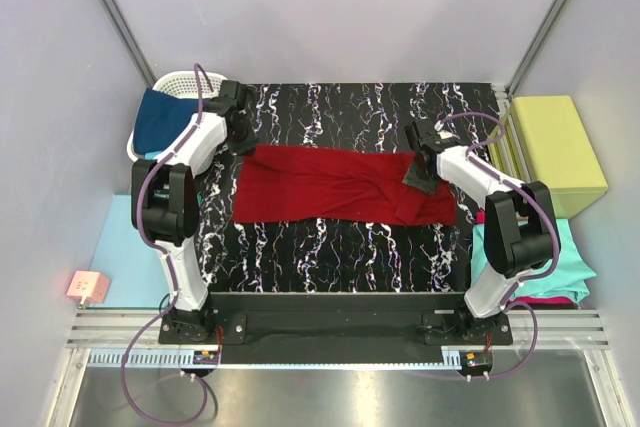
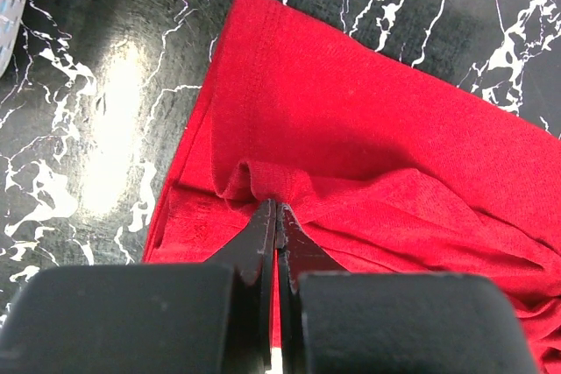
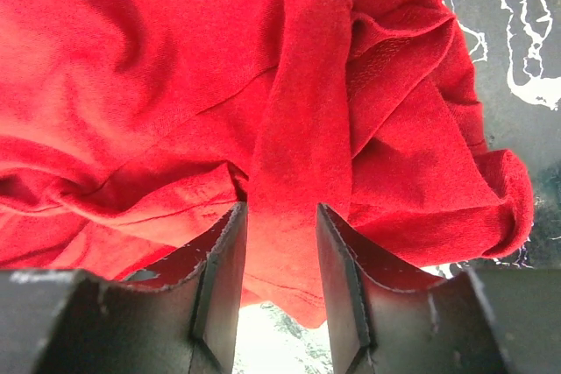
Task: Fold and stack the t-shirts
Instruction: Rotate the tshirt 90 degrees
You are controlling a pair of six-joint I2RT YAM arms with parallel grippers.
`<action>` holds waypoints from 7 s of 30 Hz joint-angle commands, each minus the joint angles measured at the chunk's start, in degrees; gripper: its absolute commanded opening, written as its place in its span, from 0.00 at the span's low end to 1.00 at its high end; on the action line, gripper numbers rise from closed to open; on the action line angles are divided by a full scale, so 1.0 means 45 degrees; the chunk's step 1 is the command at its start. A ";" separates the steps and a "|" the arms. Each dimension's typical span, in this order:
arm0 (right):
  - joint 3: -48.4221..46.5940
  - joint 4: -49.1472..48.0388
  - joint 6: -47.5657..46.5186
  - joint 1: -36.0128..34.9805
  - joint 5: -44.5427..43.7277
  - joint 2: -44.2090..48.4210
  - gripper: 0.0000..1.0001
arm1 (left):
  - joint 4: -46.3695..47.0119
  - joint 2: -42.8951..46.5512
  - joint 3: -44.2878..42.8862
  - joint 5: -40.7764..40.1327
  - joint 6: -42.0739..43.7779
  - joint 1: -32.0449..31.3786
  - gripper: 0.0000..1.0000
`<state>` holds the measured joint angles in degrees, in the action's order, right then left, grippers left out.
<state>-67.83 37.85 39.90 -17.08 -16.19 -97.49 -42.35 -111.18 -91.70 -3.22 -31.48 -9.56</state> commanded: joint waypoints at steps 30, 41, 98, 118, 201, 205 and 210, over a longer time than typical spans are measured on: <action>0.0541 0.4811 0.2070 0.0163 -0.2049 0.1860 0.00 | 0.0758 0.1951 0.1745 -0.0045 -0.0191 -0.0219 0.00; 0.1656 0.4775 0.2325 0.0124 -0.1326 0.3090 0.08 | 0.0836 0.2147 0.2136 -0.0084 -0.0210 -0.0453 0.00; 0.2359 -0.0636 0.0119 -0.0578 0.1859 0.1682 0.00 | 0.0895 0.2303 0.2546 -0.0279 -0.0289 -0.0883 0.54; 0.2399 -0.0657 -0.0292 -0.2454 0.5221 0.1333 0.27 | 0.0915 0.2244 0.2897 -0.0377 -0.0425 -0.1215 0.53; -0.1896 0.1492 0.0118 -0.0541 0.0472 -0.3392 0.39 | 0.1130 -0.0123 0.4419 0.0736 0.0005 -0.1390 0.45; -0.3673 0.1921 0.0079 -0.0248 0.0608 -0.4504 0.38 | 0.0993 0.0895 0.5414 0.0345 -0.0073 -0.1625 0.45; -0.5469 0.2449 0.0176 -0.0091 0.0725 -0.5795 0.38 | 0.0622 0.2105 0.6216 0.0131 -0.0074 -0.2131 0.45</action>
<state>-87.37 49.01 40.10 -18.46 -10.48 -118.98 -33.87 -104.88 -67.48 -0.71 -31.55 -17.17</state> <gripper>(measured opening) 0.382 0.451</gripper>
